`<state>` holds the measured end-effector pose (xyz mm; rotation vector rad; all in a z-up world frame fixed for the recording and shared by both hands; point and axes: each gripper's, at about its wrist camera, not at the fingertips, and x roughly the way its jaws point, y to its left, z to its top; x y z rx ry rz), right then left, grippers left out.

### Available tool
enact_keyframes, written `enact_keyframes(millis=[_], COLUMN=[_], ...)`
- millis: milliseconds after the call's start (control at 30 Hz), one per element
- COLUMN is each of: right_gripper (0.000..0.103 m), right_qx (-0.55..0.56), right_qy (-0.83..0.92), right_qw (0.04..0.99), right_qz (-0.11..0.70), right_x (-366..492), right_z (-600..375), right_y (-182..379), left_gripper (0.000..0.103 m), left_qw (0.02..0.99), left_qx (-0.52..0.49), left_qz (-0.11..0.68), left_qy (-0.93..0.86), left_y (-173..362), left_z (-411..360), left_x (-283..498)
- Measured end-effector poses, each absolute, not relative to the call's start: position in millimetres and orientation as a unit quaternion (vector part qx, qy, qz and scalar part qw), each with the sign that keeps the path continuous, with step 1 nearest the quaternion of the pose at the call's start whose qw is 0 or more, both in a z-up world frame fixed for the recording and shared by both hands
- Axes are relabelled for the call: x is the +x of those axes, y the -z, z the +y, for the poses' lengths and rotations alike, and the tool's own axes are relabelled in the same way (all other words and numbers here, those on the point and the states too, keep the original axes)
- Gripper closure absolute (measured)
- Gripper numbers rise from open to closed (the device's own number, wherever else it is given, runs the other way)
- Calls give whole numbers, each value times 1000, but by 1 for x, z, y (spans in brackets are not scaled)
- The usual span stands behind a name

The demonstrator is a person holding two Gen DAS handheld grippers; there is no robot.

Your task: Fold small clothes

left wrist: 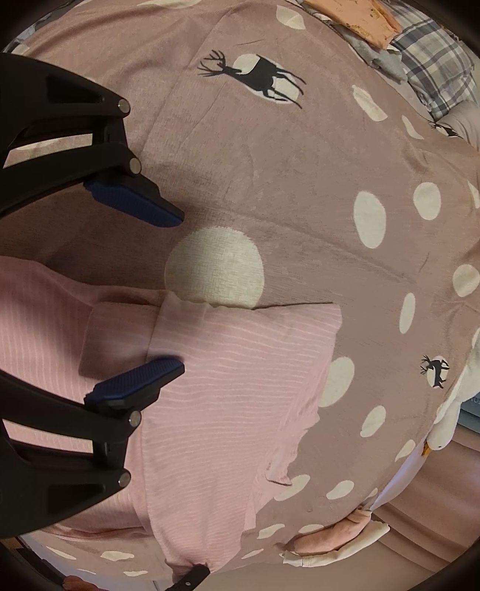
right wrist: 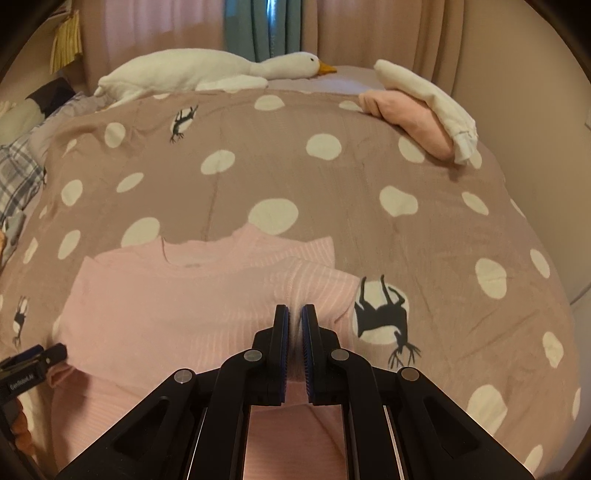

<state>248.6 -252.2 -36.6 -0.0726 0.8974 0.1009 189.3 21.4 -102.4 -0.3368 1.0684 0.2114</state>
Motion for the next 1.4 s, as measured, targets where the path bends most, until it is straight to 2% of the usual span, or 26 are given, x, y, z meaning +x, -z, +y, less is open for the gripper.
enact_keyframes(millis=[1400], right_gripper=[95], right_qx=[-17], right_qy=[-27], right_qw=[868], right_qz=[495], right_x=[254], right_z=[-265], right_y=[93], left_gripper=[26], left_qw=[831], left_qx=[-181], left_qz=[516], left_qy=[-102], left_y=[123], left_z=[29], left_x=[190])
